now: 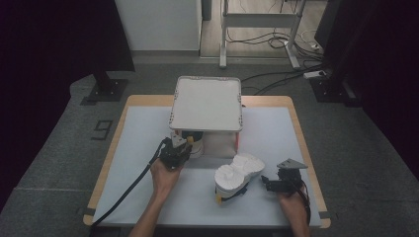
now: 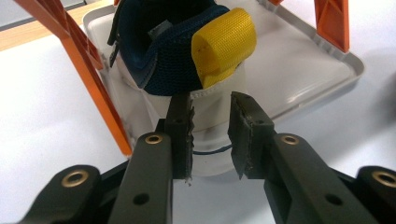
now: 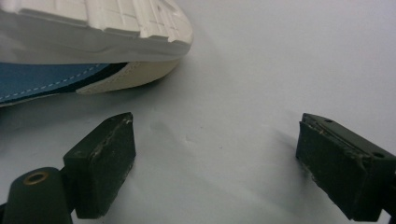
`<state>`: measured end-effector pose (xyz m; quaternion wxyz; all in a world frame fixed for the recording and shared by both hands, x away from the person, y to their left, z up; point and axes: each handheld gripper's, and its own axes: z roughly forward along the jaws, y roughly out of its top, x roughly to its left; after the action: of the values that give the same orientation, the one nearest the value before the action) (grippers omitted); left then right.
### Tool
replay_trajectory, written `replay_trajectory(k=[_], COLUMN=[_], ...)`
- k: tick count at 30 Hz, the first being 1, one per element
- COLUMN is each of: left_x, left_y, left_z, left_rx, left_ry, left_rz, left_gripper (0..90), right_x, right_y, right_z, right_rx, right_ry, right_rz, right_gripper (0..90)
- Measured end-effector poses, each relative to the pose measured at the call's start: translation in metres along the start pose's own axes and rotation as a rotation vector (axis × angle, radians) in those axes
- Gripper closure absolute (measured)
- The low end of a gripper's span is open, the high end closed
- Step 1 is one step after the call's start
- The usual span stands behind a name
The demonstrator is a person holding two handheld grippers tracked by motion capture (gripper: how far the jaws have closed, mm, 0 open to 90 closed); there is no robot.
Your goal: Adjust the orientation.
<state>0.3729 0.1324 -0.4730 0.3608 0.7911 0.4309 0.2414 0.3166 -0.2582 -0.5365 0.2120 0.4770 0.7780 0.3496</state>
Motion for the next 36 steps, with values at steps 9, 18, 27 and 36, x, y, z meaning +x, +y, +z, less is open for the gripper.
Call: replay_trajectory(k=[9,18,27,36], left_x=[-0.001,-0.001,0.009,0.032], left_y=[0.004,0.002,-0.012,-0.042], left_z=[0.016,0.014,-0.022,-0.054], left_rx=[-0.005,0.004,0.055,0.066], left_ry=[0.028,-0.006,-0.095,-0.135], left_rz=[0.012,0.040,0.023,-0.006], left_gripper=[69.8,59.8,23.1,13.9], right_x=[0.000,0.000,0.000,0.000], right_y=[0.000,0.000,0.000,0.000], right_z=[0.000,0.000,0.000,0.000], right_rx=[0.000,0.000,0.000,0.001], right_ry=[0.000,0.000,0.000,0.000], right_rz=[0.000,0.000,0.000,0.001], right_gripper=[11.4,11.4,11.4,11.4])
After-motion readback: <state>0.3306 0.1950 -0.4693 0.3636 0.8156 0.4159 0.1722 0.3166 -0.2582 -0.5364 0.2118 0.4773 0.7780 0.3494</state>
